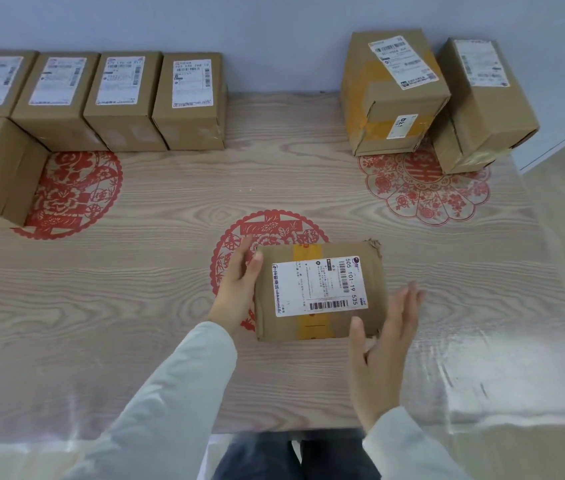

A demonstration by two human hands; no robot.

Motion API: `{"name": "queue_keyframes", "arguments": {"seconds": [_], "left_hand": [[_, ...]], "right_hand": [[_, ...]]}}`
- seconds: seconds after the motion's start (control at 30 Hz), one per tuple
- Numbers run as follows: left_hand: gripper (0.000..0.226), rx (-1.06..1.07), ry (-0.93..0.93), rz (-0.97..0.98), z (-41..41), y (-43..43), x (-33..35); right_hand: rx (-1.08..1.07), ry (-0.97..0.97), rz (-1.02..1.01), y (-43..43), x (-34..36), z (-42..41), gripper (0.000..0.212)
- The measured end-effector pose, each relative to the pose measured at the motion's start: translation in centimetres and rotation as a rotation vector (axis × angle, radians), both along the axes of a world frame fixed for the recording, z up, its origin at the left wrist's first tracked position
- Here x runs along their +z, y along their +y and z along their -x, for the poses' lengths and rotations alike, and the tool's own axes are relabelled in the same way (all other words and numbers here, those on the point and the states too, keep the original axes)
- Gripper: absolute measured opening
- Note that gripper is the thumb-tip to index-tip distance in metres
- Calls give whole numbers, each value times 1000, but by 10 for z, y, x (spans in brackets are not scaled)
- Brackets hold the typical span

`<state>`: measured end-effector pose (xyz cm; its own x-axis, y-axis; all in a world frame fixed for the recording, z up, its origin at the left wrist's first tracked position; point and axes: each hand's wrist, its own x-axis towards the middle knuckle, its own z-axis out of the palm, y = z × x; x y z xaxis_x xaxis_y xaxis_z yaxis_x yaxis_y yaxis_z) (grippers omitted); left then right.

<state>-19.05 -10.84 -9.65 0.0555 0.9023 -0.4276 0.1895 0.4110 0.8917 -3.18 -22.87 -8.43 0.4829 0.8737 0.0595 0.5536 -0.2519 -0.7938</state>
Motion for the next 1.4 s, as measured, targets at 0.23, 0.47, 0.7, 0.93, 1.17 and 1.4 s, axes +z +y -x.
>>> {"name": "queue_keyframes", "arguments": {"seconds": [0.23, 0.47, 0.7, 0.93, 1.17, 1.4], "left_hand": [[43, -131, 77, 1, 2, 10, -6], [25, -118, 64, 15, 3, 5, -7], [20, -117, 38, -17, 4, -3, -3], [19, -142, -45, -106, -17, -10, 12], [20, -199, -83, -145, -60, -23, 22], [14, -204, -135, -124, -134, -49, 34]], "right_hand": [[-281, 672, 389, -31, 3, 32, 67], [-276, 993, 461, -10, 13, 61, 64], [-284, 1074, 330, -4, 9, 70, 28], [-318, 1132, 292, -12, 19, 53, 22], [-368, 1135, 160, -24, 19, 0, 43], [-318, 1127, -16, -37, 21, -88, 36]]}}
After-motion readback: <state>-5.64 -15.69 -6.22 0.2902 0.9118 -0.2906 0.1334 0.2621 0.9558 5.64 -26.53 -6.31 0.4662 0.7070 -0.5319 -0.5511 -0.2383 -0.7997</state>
